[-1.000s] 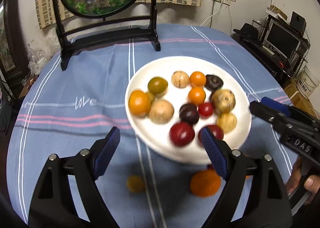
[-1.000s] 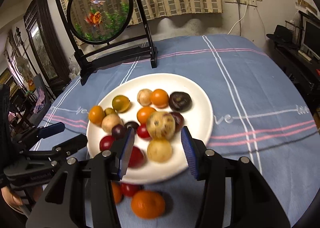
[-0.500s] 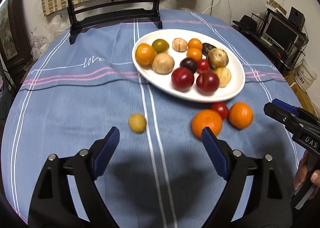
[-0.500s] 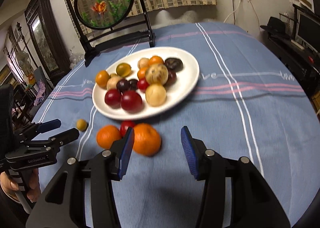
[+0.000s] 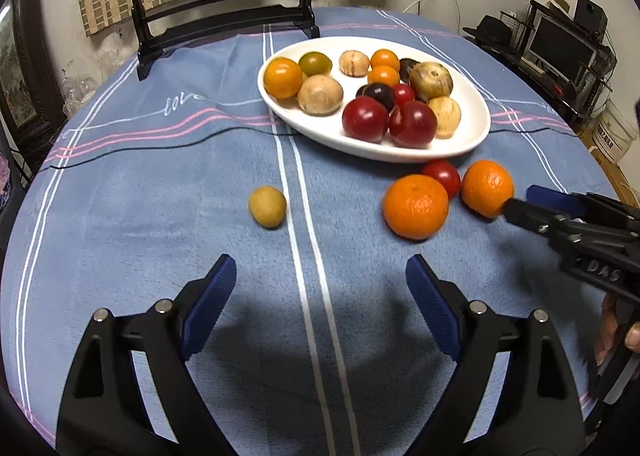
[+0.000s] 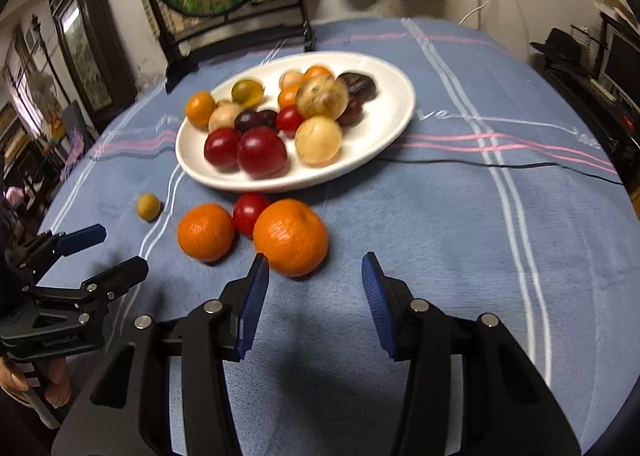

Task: Organize fruits
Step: 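Move both open tools back toward the loose fruits, then grasp a mandarin with the right tool while the left tool grasps an orange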

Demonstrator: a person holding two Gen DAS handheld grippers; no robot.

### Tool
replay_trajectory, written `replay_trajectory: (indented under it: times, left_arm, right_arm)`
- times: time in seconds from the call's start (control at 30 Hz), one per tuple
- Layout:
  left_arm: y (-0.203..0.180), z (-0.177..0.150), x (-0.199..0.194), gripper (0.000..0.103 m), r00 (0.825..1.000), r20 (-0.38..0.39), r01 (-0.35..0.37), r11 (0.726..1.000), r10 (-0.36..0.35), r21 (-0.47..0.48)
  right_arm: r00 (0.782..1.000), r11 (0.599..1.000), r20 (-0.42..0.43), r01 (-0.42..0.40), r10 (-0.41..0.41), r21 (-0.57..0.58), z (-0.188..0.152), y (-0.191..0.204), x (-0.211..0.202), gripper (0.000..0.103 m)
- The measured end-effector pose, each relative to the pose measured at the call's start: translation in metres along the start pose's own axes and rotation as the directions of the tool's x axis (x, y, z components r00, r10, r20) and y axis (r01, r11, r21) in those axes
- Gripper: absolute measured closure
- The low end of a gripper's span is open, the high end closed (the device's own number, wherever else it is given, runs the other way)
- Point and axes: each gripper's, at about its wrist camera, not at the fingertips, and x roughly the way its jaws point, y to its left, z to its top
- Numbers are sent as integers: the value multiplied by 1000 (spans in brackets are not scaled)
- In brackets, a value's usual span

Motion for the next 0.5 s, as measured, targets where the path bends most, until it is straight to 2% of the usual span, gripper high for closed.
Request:
replay_trajectory:
  times: [0.13,0.3,0.37,0.5]
  left_arm:
    - [2,-1,2,14,1000,-6,6,1000,-6,1]
    - [8,2,5,13,1000,-13,22,1000,-22,-21]
    - [10,3,7,13,998,-26,48,998,-49,-39]
    - [8,6,10,13,998,-29,53,998,-54,-39]
  right_arm:
    - [999,1000,-40,8,-9,-23,3,9,17,54]
    - [999,999,-43,20,-22,-39,12,13,27,54]
    - [999,998,-40,32,-34,-51,14,14,29,54]
    - [999,999,-26,26,-27,-47,16,13,30,58]
